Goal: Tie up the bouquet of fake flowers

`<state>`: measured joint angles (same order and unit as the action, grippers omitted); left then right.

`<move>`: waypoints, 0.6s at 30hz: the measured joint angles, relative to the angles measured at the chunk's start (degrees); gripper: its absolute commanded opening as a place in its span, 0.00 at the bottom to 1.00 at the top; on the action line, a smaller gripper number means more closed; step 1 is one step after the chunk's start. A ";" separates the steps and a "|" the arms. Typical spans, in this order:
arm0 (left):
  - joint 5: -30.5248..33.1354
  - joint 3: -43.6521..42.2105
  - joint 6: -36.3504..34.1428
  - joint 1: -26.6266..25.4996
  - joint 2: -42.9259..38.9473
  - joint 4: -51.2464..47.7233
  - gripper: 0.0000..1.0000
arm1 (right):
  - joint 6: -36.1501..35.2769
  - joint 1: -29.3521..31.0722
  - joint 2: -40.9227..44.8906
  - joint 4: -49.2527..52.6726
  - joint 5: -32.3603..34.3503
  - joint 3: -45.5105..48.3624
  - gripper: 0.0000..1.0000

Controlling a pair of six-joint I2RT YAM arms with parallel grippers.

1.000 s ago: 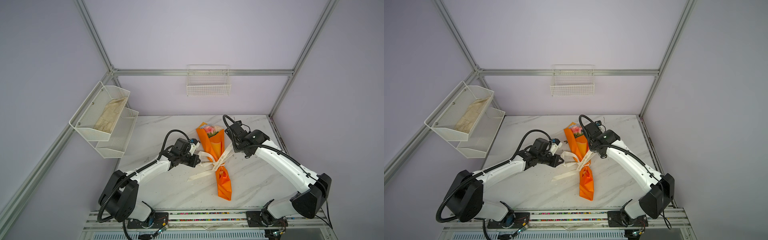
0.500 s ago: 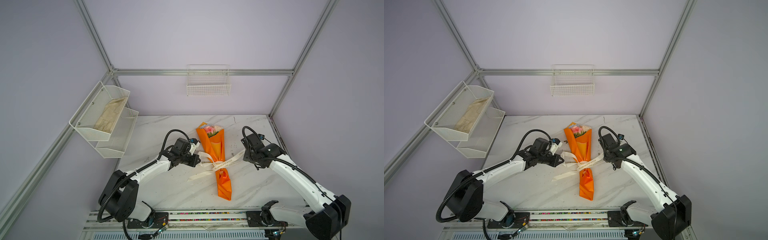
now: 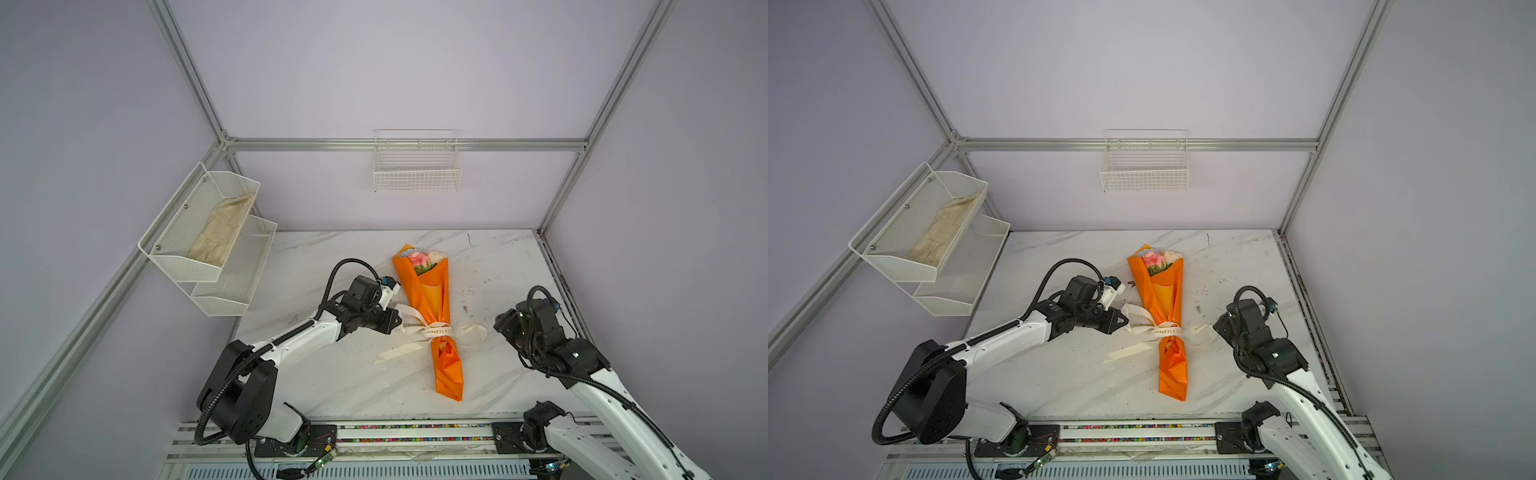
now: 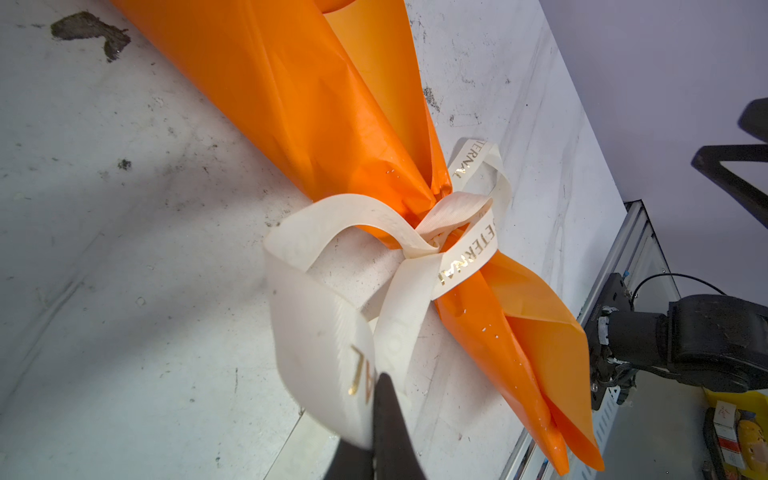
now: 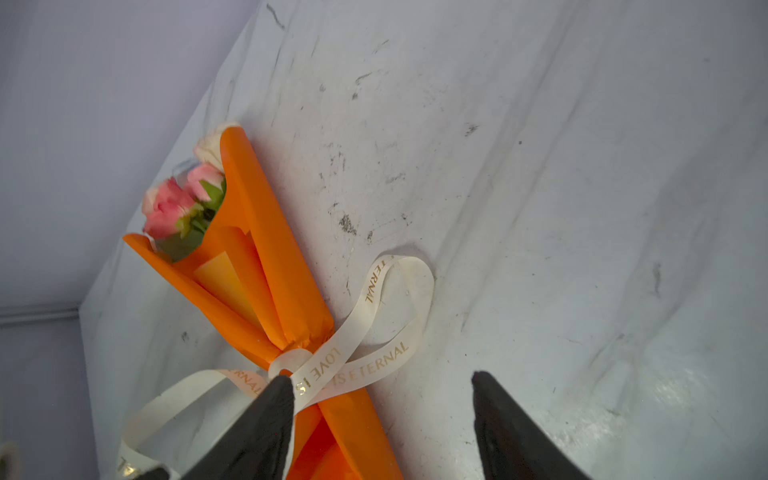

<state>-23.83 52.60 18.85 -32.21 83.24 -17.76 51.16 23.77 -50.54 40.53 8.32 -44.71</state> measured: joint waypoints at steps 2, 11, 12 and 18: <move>-0.04 0.00 0.00 0.00 0.00 0.11 0.00 | -5.49 0.00 -8.70 -1.99 -3.56 -2.58 0.59; -0.13 0.00 0.02 0.00 -1.03 0.04 0.00 | -11.61 3.52 -25.68 -14.10 -20.50 -2.27 0.48; -0.13 0.00 0.04 0.00 -1.46 0.07 0.00 | -11.58 3.93 -25.44 -15.17 -21.59 -2.27 0.48; -0.17 0.00 0.02 0.00 -2.03 0.09 0.00 | -11.67 5.20 -26.25 -18.93 -24.24 -2.32 0.48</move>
<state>-24.01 52.60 18.87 -32.21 81.21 -17.67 39.48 28.97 -76.79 21.61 -15.92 -47.03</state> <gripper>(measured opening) 0.047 0.483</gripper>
